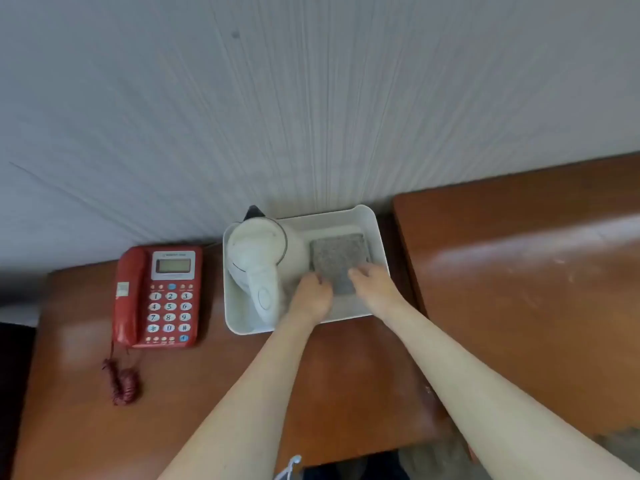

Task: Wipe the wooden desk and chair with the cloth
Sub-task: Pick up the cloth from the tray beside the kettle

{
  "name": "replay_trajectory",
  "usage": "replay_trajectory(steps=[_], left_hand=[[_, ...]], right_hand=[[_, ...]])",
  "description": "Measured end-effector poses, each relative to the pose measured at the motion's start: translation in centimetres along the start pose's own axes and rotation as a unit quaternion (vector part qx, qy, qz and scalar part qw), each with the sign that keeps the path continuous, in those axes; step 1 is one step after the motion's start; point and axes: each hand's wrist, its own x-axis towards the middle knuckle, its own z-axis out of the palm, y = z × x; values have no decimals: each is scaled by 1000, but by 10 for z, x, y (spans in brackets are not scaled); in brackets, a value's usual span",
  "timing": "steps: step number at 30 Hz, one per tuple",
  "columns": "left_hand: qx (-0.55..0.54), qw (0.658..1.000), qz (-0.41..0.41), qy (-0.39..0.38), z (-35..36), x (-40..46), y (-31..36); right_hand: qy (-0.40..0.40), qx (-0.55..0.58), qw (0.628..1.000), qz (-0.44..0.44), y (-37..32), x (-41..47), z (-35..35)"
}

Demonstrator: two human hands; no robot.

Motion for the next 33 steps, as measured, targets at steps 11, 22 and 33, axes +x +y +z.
replay_trajectory(steps=[11,22,33], left_hand=[[53,994,30,92,34,27,-11],[-179,974,32,136,36,20,-4],[-442,896,22,32,-31,-37,83]], right_hand=[[-11,-134,990,39,10,29,19],[110,-11,994,-14,10,18,9],[191,237,947,-108,-74,-40,-49]])
